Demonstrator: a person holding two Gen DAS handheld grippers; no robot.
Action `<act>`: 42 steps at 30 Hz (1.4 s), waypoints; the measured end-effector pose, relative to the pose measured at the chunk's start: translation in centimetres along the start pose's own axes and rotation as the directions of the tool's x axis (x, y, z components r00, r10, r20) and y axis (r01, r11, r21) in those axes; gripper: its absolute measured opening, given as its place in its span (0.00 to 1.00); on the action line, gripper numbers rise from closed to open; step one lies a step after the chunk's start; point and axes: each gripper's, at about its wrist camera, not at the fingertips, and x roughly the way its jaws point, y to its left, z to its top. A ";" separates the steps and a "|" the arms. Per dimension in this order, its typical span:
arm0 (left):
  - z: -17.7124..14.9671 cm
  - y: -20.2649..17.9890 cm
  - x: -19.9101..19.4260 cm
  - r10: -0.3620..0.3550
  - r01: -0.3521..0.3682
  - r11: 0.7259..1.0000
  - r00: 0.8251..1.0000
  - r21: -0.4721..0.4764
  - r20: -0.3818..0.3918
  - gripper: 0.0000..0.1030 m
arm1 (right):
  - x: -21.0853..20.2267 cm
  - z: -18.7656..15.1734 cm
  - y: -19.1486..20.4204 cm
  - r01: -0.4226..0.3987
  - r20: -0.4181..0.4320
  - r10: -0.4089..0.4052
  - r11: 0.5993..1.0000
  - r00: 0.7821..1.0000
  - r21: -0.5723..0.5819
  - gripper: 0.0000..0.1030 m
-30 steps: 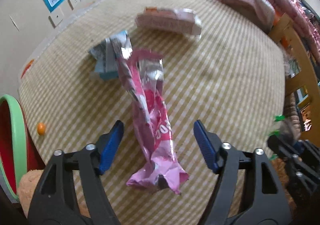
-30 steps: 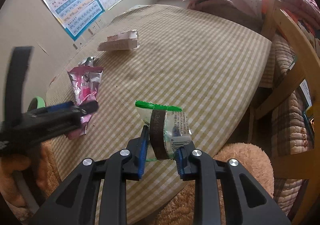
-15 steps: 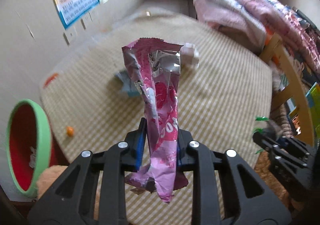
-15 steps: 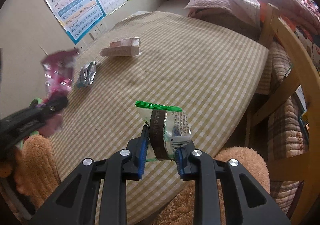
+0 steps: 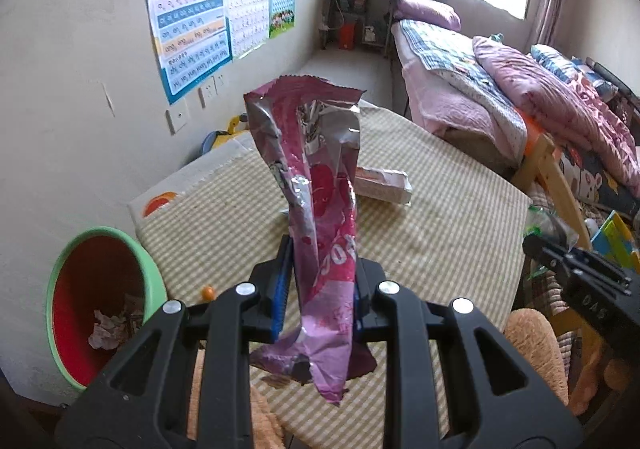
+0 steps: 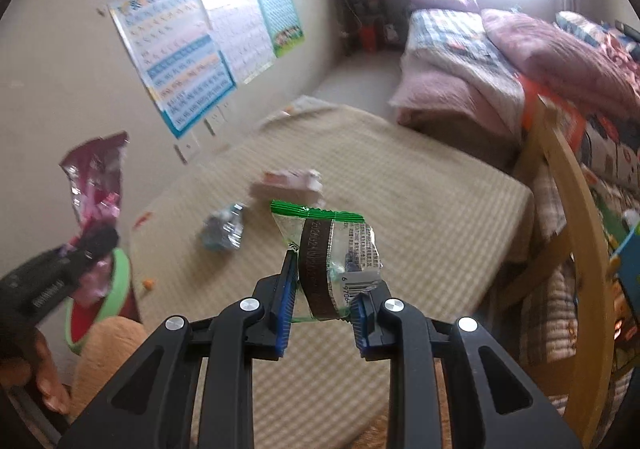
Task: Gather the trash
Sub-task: 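Carry the pink bag and green-topped packet over the red bin, then open both grippers to drop the pink bag and packet into the bin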
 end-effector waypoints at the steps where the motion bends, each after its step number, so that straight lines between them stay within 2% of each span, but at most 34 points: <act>1: 0.0 0.3 -0.2 0.003 -0.003 1.000 1.000 -0.003 0.004 0.23 | -0.1 0.2 0.5 -0.005 0.006 0.005 1.000 1.000 -0.010 0.23; 3: -0.2 0.7 -0.3 0.005 -0.005 1.000 1.000 -0.010 0.010 0.23 | -0.1 0.4 1.9 -0.012 0.019 0.012 0.999 1.000 -0.036 0.23; 8: -0.8 2.3 -0.7 0.014 -0.014 1.000 1.000 -0.028 0.018 0.23 | 1.2 0.4 4.6 -0.032 -0.027 0.030 0.996 0.999 -0.080 0.23; 16: -1.7 5.7 -0.7 0.022 -0.021 0.995 1.000 -0.093 0.008 0.23 | 2.1 0.3 8.8 -0.072 -0.050 0.065 0.985 0.997 -0.157 0.23; 22: -2.6 10.0 -0.8 0.096 -0.095 0.983 0.995 -0.159 -0.003 0.23 | 3.3 1.3 13.7 -0.161 -0.075 0.148 0.963 0.986 -0.215 0.23; 25: -3.7 13.1 -0.9 0.154 -0.156 0.965 0.988 -0.209 -0.030 0.23 | 4.1 1.4 16.1 -0.213 -0.097 0.196 0.949 0.976 -0.231 0.23; 31: -6.4 19.4 -1.2 0.245 -0.264 0.914 0.964 -0.308 -0.100 0.23 | 6.9 0.9 22.2 -0.330 -0.178 0.291 0.906 0.940 -0.266 0.23; 37: -9.0 23.9 -1.1 0.290 -0.332 0.867 0.943 -0.372 -0.166 0.23 | 9.9 -0.2 28.3 -0.447 -0.298 0.365 0.849 0.882 -0.281 0.25; 39: -9.7 25.0 -1.0 0.299 -0.350 0.851 0.936 -0.391 -0.185 0.23 | 10.7 -0.4 29.6 -0.483 -0.332 0.395 0.840 0.857 -0.248 0.25; 42: -10.8 26.4 -1.0 0.308 -0.370 0.830 0.928 -0.418 -0.210 0.25 | 11.9 -0.6 31.1 -0.513 -0.364 0.416 0.828 0.833 -0.228 0.26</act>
